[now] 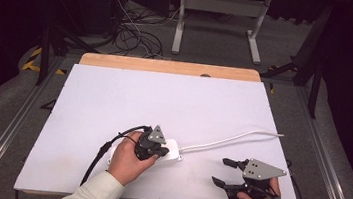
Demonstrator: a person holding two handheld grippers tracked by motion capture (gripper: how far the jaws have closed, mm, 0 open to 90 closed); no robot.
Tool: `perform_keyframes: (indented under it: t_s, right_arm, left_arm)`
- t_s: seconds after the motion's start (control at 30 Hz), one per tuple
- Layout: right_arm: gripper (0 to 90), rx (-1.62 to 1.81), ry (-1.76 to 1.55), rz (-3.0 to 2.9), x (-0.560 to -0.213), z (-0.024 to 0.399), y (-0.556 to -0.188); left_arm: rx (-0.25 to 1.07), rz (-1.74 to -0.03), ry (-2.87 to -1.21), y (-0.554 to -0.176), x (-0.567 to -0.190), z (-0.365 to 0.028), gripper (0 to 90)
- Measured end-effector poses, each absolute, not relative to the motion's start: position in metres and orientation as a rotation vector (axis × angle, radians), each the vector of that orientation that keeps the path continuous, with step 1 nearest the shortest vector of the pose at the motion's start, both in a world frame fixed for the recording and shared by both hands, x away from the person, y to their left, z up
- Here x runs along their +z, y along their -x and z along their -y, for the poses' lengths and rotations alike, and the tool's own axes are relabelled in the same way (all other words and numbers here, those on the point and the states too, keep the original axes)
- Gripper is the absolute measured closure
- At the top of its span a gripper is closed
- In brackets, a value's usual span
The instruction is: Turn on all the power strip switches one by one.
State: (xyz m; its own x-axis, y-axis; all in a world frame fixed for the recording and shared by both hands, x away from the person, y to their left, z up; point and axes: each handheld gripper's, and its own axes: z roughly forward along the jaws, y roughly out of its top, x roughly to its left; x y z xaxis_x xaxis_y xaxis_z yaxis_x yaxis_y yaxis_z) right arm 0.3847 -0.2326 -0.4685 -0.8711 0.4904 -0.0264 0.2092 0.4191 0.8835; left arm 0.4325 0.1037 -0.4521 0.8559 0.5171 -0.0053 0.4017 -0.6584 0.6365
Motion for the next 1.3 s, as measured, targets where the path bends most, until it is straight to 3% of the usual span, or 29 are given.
perform_keyframes:
  t_s: [1.07, 1.23, 1.27, 1.3]
  right_arm:
    - [30.5, 1.420, -0.613, -2.402, -0.470, 0.231, -0.385]
    - [30.5, 1.426, -0.616, -2.395, -0.469, 0.232, -0.385]
    - [30.5, 1.428, -0.615, -2.395, -0.469, 0.233, -0.385]
    - [30.5, 1.430, -0.614, -2.395, -0.469, 0.234, -0.385]
  left_arm:
    - [0.302, -0.661, -2.403, -0.426, -0.455, -0.099, 90.0]
    - [0.279, -0.669, -2.312, -0.428, -0.449, -0.111, 89.7]
    - [0.279, -0.670, -2.285, -0.428, -0.445, -0.114, 89.3]
    - [0.278, -0.678, -2.255, -0.428, -0.439, -0.117, 76.3]
